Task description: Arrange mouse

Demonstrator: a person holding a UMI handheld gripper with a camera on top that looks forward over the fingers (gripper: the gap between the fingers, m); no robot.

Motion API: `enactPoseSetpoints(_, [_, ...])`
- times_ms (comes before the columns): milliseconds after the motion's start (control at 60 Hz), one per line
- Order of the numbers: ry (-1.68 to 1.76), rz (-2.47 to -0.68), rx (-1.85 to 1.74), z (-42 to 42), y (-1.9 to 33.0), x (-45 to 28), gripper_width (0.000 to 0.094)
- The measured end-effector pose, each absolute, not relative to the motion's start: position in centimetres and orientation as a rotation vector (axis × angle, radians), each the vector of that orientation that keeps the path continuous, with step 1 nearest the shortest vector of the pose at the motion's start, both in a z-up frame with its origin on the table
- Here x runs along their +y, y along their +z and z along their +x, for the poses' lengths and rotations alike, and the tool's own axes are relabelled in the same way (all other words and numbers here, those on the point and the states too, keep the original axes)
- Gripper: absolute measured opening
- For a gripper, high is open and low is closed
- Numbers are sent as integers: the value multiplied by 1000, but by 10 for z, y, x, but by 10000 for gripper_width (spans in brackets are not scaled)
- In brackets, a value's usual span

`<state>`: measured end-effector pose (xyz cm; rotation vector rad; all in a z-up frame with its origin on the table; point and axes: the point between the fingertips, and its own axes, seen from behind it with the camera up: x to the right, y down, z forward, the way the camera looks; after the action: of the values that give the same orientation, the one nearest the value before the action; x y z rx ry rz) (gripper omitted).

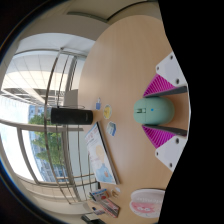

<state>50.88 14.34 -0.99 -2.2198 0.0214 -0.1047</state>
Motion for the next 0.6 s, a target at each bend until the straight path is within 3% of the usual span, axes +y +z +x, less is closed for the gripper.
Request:
enactPoseSetpoints(167, [-122, -2234, 65, 513, -8, 141, 397])
enactPoseSetpoints(233, [-166, -2203, 94, 519, 12, 137, 387])
enactPoseSetpoints(317, [-203, -2131, 138, 519, 62, 133, 389])
enactPoseSetpoints(500, [-141, -1888, 147, 443, 221, 117, 387])
enactPoseSetpoints(600, [-48, -1844, 91, 362, 244, 103, 384])
